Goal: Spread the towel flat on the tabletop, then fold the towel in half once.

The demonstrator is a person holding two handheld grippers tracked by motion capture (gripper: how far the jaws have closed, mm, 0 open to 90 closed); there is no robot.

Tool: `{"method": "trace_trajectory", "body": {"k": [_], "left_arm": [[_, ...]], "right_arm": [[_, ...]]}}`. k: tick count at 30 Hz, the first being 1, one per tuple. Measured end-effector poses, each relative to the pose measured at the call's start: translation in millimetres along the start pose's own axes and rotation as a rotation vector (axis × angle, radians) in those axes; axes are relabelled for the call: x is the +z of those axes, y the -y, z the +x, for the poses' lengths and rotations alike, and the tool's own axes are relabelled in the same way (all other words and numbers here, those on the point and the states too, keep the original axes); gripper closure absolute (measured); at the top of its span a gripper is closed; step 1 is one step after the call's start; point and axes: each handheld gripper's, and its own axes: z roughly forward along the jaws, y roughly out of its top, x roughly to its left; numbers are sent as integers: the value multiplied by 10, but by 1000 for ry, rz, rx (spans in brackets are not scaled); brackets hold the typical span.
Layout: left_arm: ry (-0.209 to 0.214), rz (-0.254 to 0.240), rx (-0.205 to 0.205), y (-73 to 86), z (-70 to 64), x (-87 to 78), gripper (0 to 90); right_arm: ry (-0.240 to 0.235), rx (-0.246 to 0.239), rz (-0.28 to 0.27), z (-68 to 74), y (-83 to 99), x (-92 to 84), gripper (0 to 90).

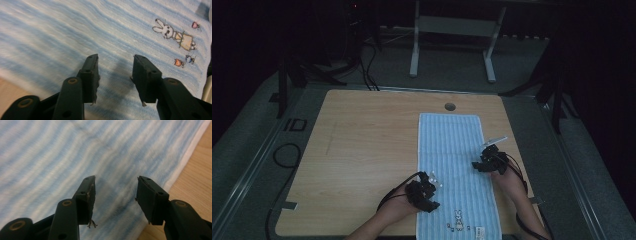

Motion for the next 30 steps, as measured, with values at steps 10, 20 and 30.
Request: {"method": "trace_trajectory", "body": {"k": [10, 20, 30], "left_arm": [[-132, -64, -141, 67, 675, -432, 514], [-251, -100, -265, -209, 1355, -386, 466], [-329, -30, -358, -555, 1814, 8, 430]], "right_arm": [[0, 24, -47, -165, -61, -244, 485], [44, 121, -32, -541, -309, -195, 484], [64, 199, 42, -727, -688, 102, 469]]}}
